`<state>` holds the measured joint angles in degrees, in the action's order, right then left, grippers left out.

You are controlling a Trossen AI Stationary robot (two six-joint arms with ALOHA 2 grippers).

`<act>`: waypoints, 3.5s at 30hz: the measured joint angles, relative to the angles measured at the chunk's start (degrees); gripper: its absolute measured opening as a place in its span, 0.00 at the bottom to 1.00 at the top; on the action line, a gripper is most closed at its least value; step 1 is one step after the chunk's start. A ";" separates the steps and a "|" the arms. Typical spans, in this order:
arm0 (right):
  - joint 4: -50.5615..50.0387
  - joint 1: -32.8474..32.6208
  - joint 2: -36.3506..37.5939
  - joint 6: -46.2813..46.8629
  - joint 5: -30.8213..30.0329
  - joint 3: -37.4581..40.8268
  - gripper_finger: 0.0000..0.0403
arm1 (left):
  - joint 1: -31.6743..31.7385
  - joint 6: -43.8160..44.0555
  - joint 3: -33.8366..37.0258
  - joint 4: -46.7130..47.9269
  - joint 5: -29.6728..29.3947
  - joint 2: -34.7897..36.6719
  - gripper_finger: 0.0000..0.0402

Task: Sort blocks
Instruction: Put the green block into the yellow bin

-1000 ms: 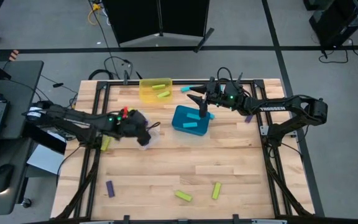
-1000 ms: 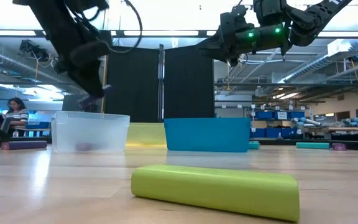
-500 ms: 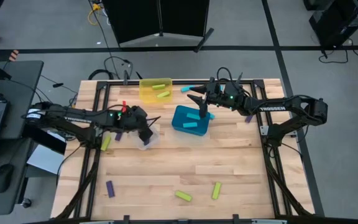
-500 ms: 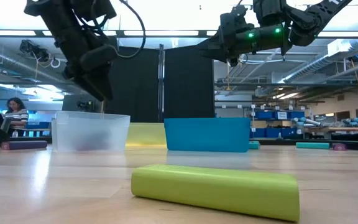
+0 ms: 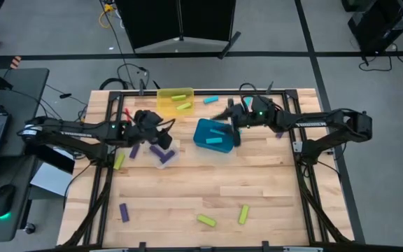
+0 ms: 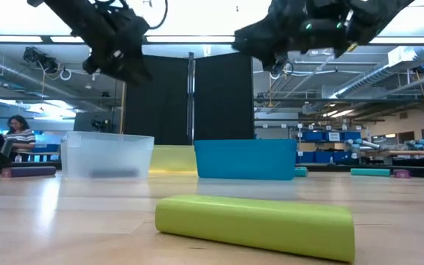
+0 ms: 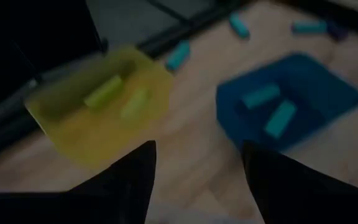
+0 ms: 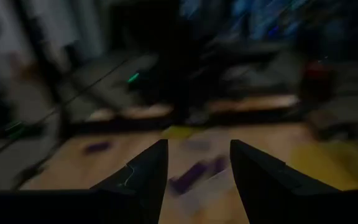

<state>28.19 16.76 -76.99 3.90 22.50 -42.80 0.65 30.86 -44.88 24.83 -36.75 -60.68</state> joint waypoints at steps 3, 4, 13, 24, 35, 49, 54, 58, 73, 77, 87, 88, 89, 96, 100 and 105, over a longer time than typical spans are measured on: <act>-10.64 -5.69 1.83 -4.30 -0.06 -2.81 0.46 | 0.08 -2.28 0.00 -0.32 -1.81 1.28 0.60; -14.12 -7.92 2.01 -5.91 -1.56 -3.79 0.46 | 0.08 -2.87 0.00 -0.63 -2.48 1.30 0.60; -20.24 -22.61 0.16 -3.95 -14.53 -9.11 0.46 | 0.78 -8.52 0.02 -6.25 -4.00 1.11 0.60; -19.01 -37.22 -10.18 9.59 -26.04 -11.25 0.46 | 0.83 -12.72 0.02 -15.49 -3.42 1.11 0.61; -23.40 -44.97 -26.06 21.22 -25.85 -22.82 0.47 | 0.85 -14.37 0.02 -16.98 -3.04 1.11 0.61; -31.57 -48.50 -35.00 34.68 -25.52 -26.71 0.61 | 0.85 -15.65 0.02 -16.95 0.84 1.11 0.61; -32.18 -49.71 -36.59 36.94 -29.12 -27.25 0.62 | 0.85 -15.68 0.02 -16.74 1.01 1.11 0.61; -34.04 -49.95 -38.24 36.16 -30.38 -29.73 0.62 | 0.85 -15.76 0.02 -16.17 1.04 1.11 0.61; -51.41 -50.08 -48.22 35.27 -33.43 -45.26 0.63 | 0.91 -17.36 0.04 -16.12 0.58 1.11 0.61; -54.71 -50.16 -50.64 36.00 -33.23 -47.57 0.63 | 0.91 -17.36 0.04 -16.08 0.59 1.11 0.61; -55.20 -50.54 -51.30 36.59 -33.85 -48.29 0.59 | 0.91 -17.36 0.04 -15.91 0.59 1.11 0.61; -55.23 -50.50 -51.30 36.59 -33.78 -48.23 0.57 | 0.91 -17.36 0.04 -15.91 0.59 1.11 0.61; -55.25 -50.50 -51.28 36.55 -33.76 -48.05 0.55 | 0.91 -17.36 0.04 -15.91 0.59 1.11 0.61; -56.50 -50.39 -51.26 35.18 -32.15 -48.02 0.41 | 0.91 -17.36 0.04 -15.93 0.59 1.10 0.61; -57.46 -50.24 -51.22 34.31 -32.06 -48.05 0.38 | 0.91 -17.49 0.04 -15.93 0.59 1.11 0.61; -57.90 -50.05 -51.17 32.47 -31.60 -48.05 0.30 | 0.91 -17.56 0.04 -15.93 0.57 1.11 0.61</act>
<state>-29.71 -33.29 -128.16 36.37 -9.11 -90.85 1.56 13.30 -44.84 8.91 -36.18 -59.57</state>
